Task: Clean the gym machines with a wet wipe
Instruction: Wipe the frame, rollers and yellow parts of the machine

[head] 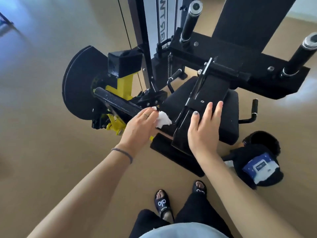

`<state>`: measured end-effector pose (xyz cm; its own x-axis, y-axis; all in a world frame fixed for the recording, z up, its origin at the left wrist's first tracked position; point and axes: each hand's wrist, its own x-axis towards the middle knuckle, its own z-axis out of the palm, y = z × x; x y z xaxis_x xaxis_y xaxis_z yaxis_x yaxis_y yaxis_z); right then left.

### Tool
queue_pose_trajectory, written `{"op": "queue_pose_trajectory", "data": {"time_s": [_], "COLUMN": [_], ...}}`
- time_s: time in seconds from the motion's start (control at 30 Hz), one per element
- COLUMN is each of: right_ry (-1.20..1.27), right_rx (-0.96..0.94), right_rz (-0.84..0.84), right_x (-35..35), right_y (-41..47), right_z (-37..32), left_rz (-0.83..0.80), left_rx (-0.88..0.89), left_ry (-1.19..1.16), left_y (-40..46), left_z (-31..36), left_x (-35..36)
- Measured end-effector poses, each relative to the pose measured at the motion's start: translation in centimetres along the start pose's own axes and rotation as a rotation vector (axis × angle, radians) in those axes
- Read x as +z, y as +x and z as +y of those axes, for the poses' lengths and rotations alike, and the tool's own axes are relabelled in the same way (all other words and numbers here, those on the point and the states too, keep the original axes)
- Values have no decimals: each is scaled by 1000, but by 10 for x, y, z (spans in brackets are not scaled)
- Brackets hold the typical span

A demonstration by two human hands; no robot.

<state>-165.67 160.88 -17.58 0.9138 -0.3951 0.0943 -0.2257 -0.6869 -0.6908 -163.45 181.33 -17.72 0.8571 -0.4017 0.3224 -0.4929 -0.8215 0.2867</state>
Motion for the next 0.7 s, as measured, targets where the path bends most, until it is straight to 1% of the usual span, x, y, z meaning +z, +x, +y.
{"op": "queue_pose_trajectory", "data": {"time_s": [0.07, 0.13, 0.23, 0.27, 0.33, 0.4, 0.5, 0.57, 0.63, 0.7], "right_ry": [-36, -82, -110, -110, -120, -152, -211, -233, -279, -335], "right_rx": [5, 0, -16, -18, -19, -26, -4, 13, -3, -42], "right_rz": [17, 46, 58, 59, 62, 77, 123, 158, 192, 207], "right_x": [2, 4, 5, 5, 4, 4, 3, -1, -1, 3], "right_y": [-1, -3, -5, -4, -4, -4, -2, 2, 6, 8], "right_z": [-1, -3, -3, -2, -2, -4, -9, -13, -21, -31], "left_rz": [-1, -16, -85, -97, -94, -114, -133, -139, -157, -194], "left_rx": [-12, 53, 199, 216, 222, 208, 82, 36, 90, 210], "left_ry": [51, 84, 5, -22, -30, 34, 131, 159, 159, 113], "left_y": [0, 4, 1, 1, 4, 8, 17, 21, 26, 27], "left_z": [-12, -1, 35, 40, 31, 7, -29, -31, -16, 3], "left_x": [-5, -3, 11, 14, 12, 4, -10, -15, -13, -5]}}
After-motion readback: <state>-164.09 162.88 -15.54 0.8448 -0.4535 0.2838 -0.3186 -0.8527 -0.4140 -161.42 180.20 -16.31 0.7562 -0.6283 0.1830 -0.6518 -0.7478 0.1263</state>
